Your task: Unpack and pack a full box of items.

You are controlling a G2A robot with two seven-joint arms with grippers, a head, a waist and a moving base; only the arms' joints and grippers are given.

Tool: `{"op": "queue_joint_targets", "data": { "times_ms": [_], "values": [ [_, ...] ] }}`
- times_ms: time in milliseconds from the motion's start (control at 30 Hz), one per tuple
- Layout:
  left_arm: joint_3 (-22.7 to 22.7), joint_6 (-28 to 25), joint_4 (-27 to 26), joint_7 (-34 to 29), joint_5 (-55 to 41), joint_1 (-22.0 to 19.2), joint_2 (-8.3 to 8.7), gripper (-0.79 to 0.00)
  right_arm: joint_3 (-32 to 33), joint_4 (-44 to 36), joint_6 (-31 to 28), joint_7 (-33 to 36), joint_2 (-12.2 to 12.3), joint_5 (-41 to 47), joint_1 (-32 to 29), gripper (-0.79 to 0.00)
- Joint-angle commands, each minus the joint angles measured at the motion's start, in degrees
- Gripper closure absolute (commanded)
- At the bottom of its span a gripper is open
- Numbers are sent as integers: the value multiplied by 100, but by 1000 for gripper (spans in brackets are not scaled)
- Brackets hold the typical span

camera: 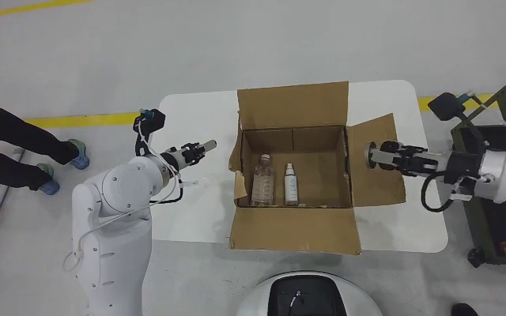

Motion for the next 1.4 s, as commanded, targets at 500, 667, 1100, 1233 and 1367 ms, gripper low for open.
{"op": "queue_joint_targets", "data": {
  "times_ms": [500, 667, 1100, 1233, 1367],
  "values": [
    [0, 0, 0, 0, 0, 0, 0, -785, -4114, 2262, 1106, -771, -448, -2841, 2266, 0],
    [0, 0, 0, 0, 0, 0, 0, -785, -4114, 2262, 1106, -771, -448, -2841, 2266, 0],
    [0, 0, 0, 0, 0, 0, 0, -785, -4622, 2190, 1861, -908, -520, -3970, 2174, 0],
    [0, 0, 0, 0, 0, 0, 0, -785, -5141, 2620, 2518, -1015, -723, -4257, 2415, 0],
    [0, 0, 0, 0, 0, 0, 0, -785, -5659, 3193, 2961, -1110, -988, -4366, 2752, 0]
  ]
}}
